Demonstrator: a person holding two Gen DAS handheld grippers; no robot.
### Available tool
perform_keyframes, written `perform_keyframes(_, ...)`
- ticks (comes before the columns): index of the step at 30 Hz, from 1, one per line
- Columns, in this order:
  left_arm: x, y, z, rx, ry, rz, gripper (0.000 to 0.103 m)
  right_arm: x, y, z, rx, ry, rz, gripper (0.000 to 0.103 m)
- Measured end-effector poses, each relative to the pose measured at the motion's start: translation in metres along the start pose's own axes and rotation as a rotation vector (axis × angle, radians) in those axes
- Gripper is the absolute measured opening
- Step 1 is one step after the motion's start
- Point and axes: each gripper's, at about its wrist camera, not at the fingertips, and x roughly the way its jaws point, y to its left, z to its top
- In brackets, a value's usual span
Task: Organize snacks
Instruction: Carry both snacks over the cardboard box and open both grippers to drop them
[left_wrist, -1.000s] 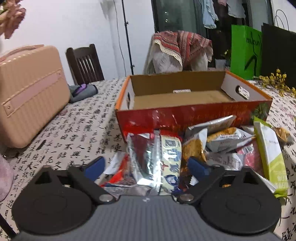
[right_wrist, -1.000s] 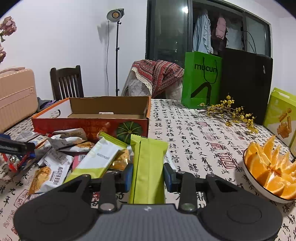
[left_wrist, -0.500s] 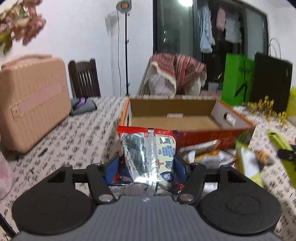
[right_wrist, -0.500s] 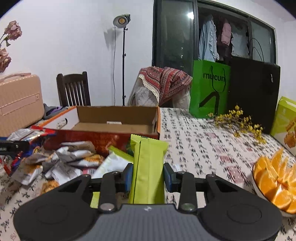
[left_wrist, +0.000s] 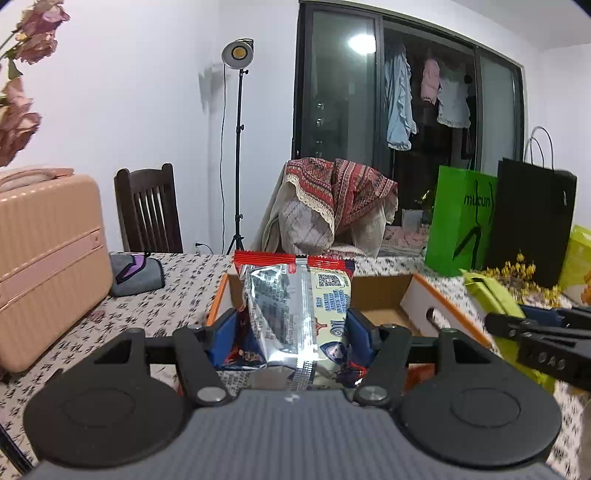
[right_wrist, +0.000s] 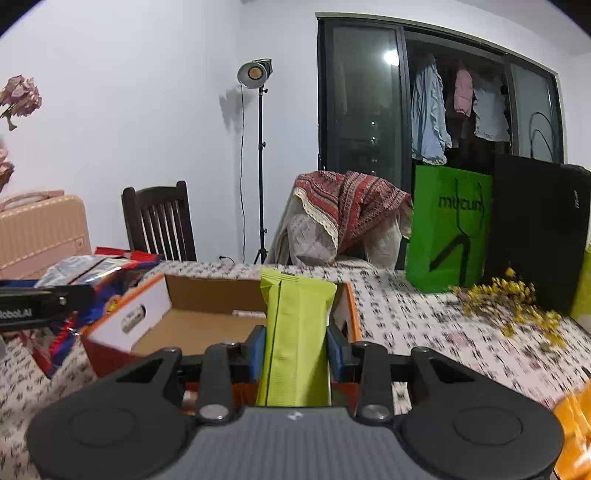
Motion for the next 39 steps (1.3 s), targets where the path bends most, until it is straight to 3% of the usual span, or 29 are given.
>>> perform_keyframes(8,0.048,-0.006,0.029,-0.06,-0.001,0.013,0.064,0.054,0.004,0.032,0.02,-0.002,-0.018,0.034)
perform_keyframes(12,0.079,-0.007,0.032,-0.073,0.014,0.053,0.064,0.087,0.002,0.038,0.047,0.022,-0.03,0.034)
perform_keyframes(21,0.129,0.004,0.007,-0.072,0.05,0.096,0.064,0.128,-0.01,0.012,0.078,0.062,-0.036,0.034)
perform_keyframes(29,0.135,0.006,-0.003,-0.064,0.056,0.086,0.064,0.135,-0.006,0.004,0.048,0.087,-0.004,0.034)
perform_keyframes(30,0.133,0.005,-0.004,-0.067,0.047,0.093,0.069,0.135,-0.006,0.004,0.052,0.091,-0.002,0.034)
perform_keyframes(31,0.131,0.005,-0.004,-0.07,0.037,0.104,0.082,0.135,-0.007,0.004,0.056,0.096,-0.003,0.034)
perform_keyframes(32,0.128,0.005,-0.004,-0.074,0.023,0.115,0.088,0.135,-0.008,0.004,0.058,0.098,-0.008,0.036)
perform_keyframes(33,0.124,0.004,-0.005,-0.08,0.0,0.125,0.099,0.135,-0.009,0.004,0.062,0.096,-0.011,0.047)
perform_keyframes(34,0.119,0.003,-0.005,-0.084,-0.019,0.136,0.103,0.134,-0.01,0.004,0.067,0.097,-0.009,0.055)
perform_keyframes(36,0.115,0.004,-0.003,-0.081,-0.039,0.151,0.103,0.13,-0.012,0.004,0.081,0.086,-0.002,0.088)
perform_keyframes(39,0.112,0.006,0.0,-0.098,-0.042,0.147,0.103,0.124,-0.013,0.005,0.091,0.062,-0.005,0.093)
